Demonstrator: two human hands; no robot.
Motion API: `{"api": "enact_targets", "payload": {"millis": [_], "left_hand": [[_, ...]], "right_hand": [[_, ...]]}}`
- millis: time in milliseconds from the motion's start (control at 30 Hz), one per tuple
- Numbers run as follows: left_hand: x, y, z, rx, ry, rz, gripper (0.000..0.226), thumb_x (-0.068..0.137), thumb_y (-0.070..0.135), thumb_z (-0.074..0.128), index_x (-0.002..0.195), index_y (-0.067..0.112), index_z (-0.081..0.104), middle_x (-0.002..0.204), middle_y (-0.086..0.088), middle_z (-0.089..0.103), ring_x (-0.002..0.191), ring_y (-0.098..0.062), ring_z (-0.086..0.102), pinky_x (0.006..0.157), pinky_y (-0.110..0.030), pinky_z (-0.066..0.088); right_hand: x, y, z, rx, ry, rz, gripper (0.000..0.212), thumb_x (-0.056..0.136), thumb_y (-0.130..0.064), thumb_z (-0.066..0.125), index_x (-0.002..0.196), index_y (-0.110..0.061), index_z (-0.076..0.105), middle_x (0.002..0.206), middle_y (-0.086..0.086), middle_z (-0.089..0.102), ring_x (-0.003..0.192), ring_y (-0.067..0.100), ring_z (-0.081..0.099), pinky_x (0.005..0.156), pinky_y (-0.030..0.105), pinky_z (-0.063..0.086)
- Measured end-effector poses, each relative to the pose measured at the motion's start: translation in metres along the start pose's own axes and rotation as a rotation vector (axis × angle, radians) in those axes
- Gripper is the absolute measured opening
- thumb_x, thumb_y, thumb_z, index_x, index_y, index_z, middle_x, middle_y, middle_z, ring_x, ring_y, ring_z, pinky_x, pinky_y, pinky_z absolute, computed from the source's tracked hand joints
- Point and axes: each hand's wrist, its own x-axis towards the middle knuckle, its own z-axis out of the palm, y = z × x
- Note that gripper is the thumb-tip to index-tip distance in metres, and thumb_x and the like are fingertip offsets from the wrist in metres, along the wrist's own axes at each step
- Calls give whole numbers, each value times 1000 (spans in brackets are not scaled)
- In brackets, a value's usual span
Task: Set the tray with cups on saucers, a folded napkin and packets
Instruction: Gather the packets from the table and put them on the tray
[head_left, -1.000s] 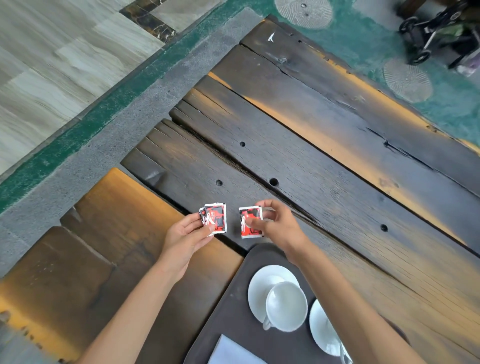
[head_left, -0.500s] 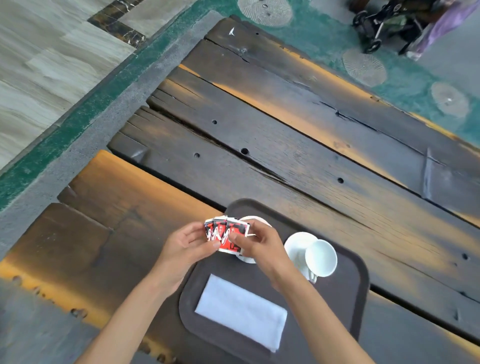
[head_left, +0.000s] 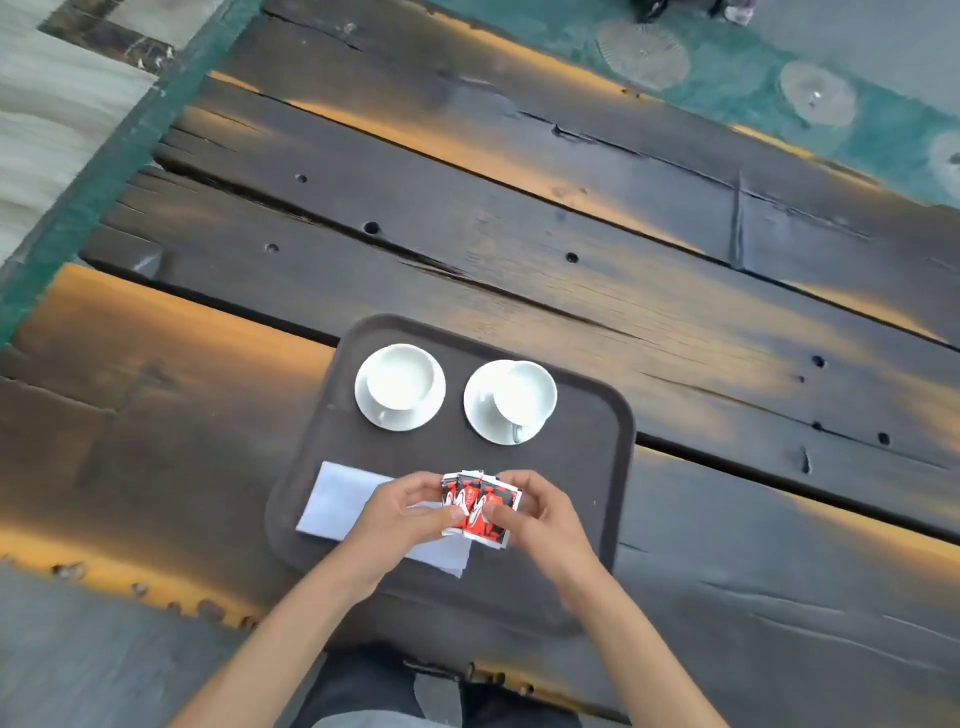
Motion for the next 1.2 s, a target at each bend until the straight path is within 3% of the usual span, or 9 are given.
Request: {"api": "enact_targets", "payload": {"millis": [67,167,267,433,533,600,733,900,1200], "left_hand": [[2,-17,24,41,14,-36,21,84,17,80,103,24,76,106,0,78,96,-13,74,74,-19,56],[7,-42,60,94,39,-96,20,84,14,79,102,22,75,102,1,79,91,-15,75,70,-21,58],[16,-63,81,94,76,-141,21,84,9,77,104,17,75,98,-2,80,96,-18,75,77,-27,60],[33,-84,111,192,168,-140,22,83,5,77,102,15,74,92,0,80,92,-14,75,72,-20,57],[39,-88,119,253,219,-121,22,81,3,76,101,13,74,92,-2,79,90,-16,76,80,-27,59],[41,-90,123,339,254,-99,21,81,6,77,100,14,73,91,-1,79,87,-14,75,82,-29,59],[41,-93,128,572,316,-29,22,82,13,78,103,17,71,91,5,74,81,-6,69,77,-25,57],[39,-100,130,701,372,67,47,84,15,78,126,22,60,105,3,62,76,-4,64,70,-17,50],[43,-102,122,801,259,125,54,85,12,77,135,23,60,107,3,55,75,-7,63,80,-22,55]], "right_hand": [[-4,23,-21,-29,12,34,17,85,-13,77,97,-24,71,96,6,79,82,14,72,72,33,61],[-6,59,-50,-41,44,116,17,81,-13,77,95,-19,71,97,12,78,92,31,75,90,53,60],[0,82,-64,-69,79,144,15,79,-12,77,90,-18,69,97,17,77,97,38,73,90,57,58],[12,102,-84,-216,95,133,14,87,-14,76,88,-21,63,87,3,75,82,20,75,82,42,62],[15,104,-88,-360,113,100,13,87,-21,72,85,-27,61,85,-2,74,80,14,70,76,33,57],[16,105,-89,-451,132,59,6,88,-24,70,90,-24,64,90,-2,75,86,17,69,78,34,57],[13,107,-87,-648,194,-15,21,89,-31,66,106,-19,69,104,1,70,95,21,65,81,33,54],[6,113,-81,-850,263,-56,35,94,-43,60,121,-23,61,117,2,58,97,26,66,75,35,53],[1,116,-81,-916,232,-129,41,97,-44,58,136,-33,55,126,-1,50,97,22,68,77,36,58]]}}
